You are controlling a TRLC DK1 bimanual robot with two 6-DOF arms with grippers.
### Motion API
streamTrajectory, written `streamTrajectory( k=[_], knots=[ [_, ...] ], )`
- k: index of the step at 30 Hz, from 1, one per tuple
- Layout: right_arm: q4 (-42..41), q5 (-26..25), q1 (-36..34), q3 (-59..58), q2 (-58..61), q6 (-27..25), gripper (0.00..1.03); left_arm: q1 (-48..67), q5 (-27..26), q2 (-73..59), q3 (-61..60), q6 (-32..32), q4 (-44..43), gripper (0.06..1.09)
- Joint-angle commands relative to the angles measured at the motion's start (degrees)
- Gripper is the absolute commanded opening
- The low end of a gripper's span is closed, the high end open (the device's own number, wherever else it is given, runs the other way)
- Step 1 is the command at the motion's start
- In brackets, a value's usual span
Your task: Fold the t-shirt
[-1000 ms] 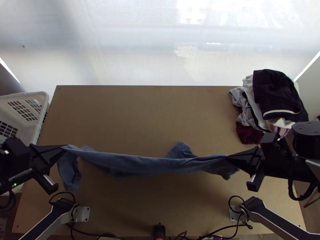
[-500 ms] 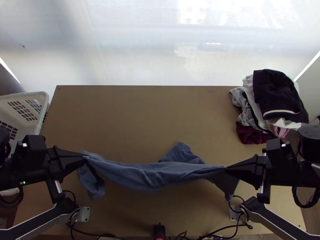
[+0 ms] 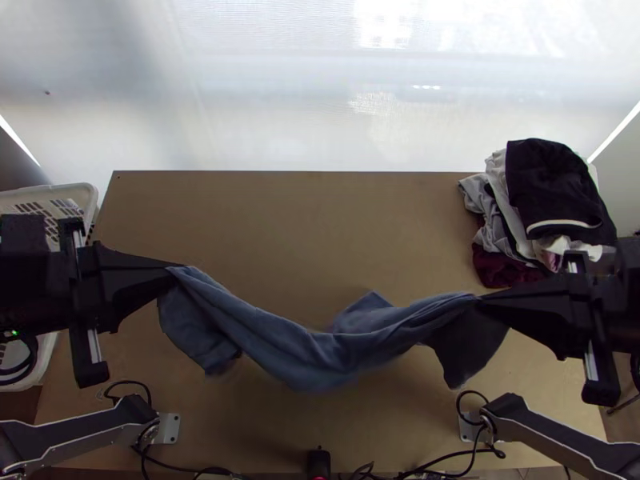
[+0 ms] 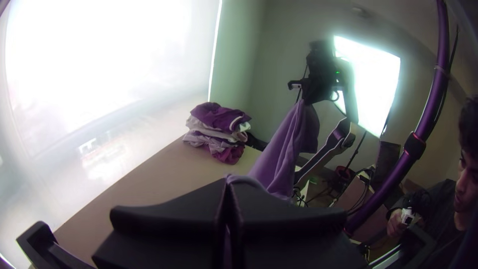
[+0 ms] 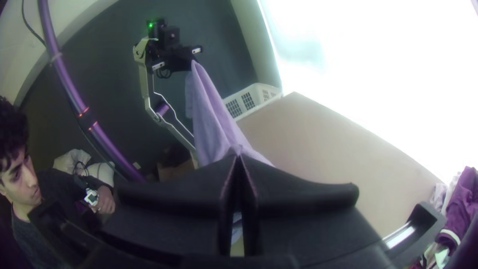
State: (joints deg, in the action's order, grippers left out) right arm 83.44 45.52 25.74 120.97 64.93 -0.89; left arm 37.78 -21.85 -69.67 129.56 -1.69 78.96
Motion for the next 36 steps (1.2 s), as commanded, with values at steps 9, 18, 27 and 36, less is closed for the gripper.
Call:
streamTrajectory(
  k=[9,18,27,36],
  knots=[
    [0.1,0.5,-2.4,9.3,1.6,0.3,0.03,-3.1,-0.1,2.4,5.4,-0.2,-0.2,0.10],
    [1.6,0.6,-8.1,9.0,-2.6,0.0,0.03,-7.2,-0.4,8.8,2.3,-0.2,0.7,0.10],
    [4.4,2.0,-16.2,8.1,-6.0,-0.3,0.03,-10.9,-1.1,13.2,-0.3,-0.2,1.5,0.10],
    [4.5,4.8,-22.6,13.4,-4.8,-0.7,0.03,-19.8,-3.2,16.4,0.3,-0.2,0.1,0.10]
  ],
)
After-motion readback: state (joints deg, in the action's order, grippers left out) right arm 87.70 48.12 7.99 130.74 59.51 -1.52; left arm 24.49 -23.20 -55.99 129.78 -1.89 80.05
